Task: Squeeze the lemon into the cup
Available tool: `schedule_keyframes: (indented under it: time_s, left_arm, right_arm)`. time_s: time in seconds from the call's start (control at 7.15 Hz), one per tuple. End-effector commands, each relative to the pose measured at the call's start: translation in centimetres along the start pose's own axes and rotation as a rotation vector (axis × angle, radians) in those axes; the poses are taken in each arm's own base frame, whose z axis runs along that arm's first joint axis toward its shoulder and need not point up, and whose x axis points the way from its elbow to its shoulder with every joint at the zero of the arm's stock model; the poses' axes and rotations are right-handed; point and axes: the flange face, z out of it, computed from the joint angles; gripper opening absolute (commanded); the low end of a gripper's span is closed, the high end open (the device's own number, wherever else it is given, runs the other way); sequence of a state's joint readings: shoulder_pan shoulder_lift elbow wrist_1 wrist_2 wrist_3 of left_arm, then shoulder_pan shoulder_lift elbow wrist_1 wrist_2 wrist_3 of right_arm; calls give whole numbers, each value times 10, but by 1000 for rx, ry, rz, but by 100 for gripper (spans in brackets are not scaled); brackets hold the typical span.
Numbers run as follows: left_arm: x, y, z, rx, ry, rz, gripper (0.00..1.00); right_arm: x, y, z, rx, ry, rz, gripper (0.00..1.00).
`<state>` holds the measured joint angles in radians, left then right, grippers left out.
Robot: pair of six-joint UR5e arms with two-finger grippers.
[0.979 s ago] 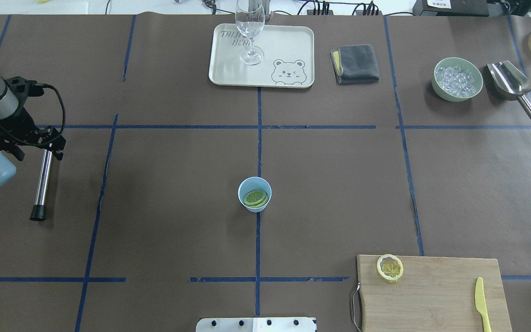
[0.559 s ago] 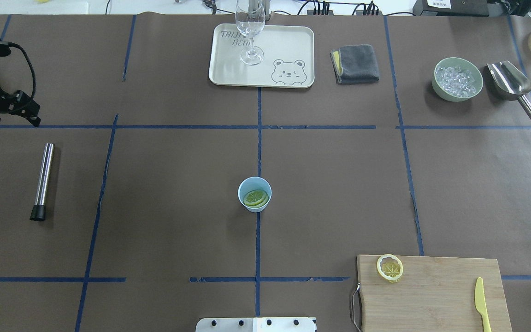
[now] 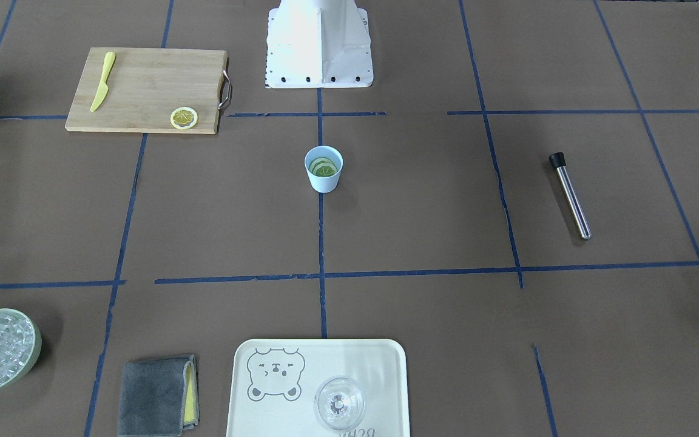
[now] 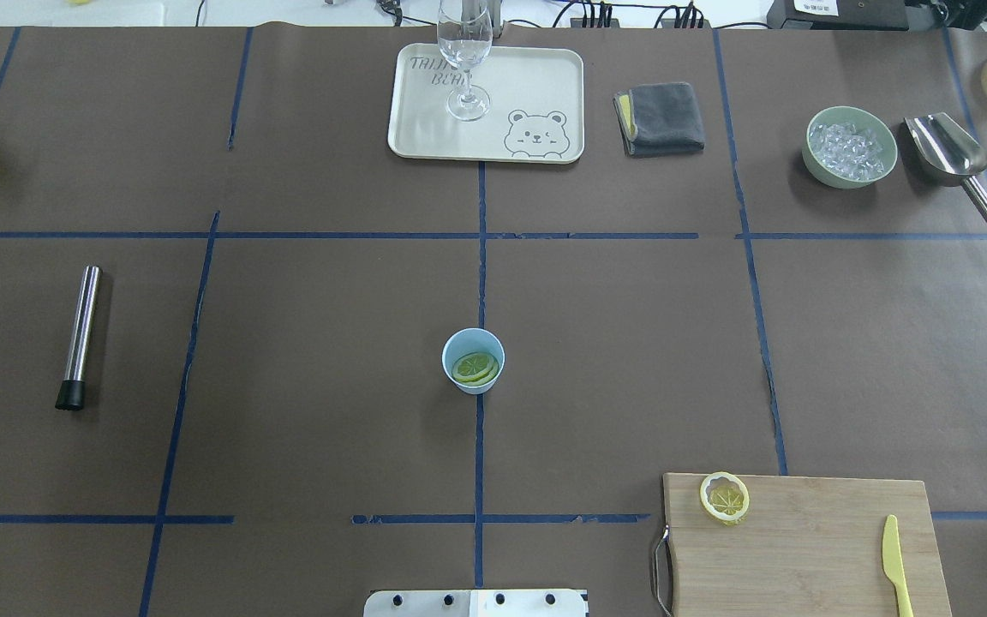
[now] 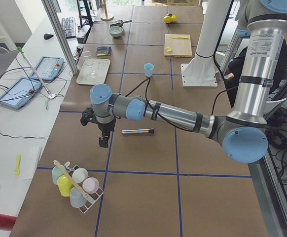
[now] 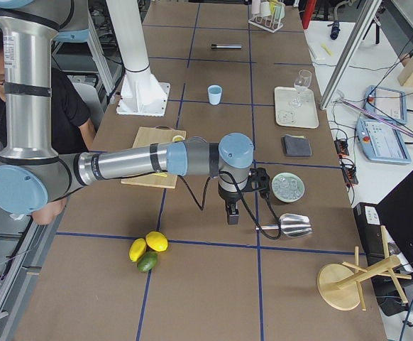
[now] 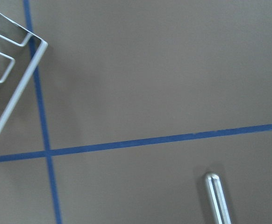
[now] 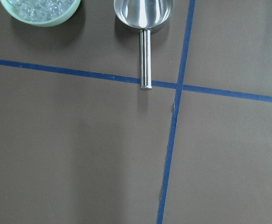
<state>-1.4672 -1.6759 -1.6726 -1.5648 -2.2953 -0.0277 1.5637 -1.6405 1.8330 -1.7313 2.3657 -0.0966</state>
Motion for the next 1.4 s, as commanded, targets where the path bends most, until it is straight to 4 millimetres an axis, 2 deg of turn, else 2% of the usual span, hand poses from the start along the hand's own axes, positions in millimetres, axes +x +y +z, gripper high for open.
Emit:
schedule_keyframes:
  time_s: [0.0,0.14,0.56,0.7,1.26]
  left_arm:
    - [-71,64,-2,-9,-14,-6,100]
    - [-81,71,-6,-2,-17,1,100]
    - [-98,83,11,-42,-10,-42,100]
    - [-99,91,13,-47,-4,-57,100]
    - [-91,82,6,-27,-2,-157,100]
  right_arm:
    - [24,6,25,-50,-6,51,100]
    - [40,3,30,-59,-12,82,100]
    - [51,8,24,-34,-92,127,100]
    - [51,7,23,-31,-92,126,100]
    - [58,11,18,-20,-92,145,100]
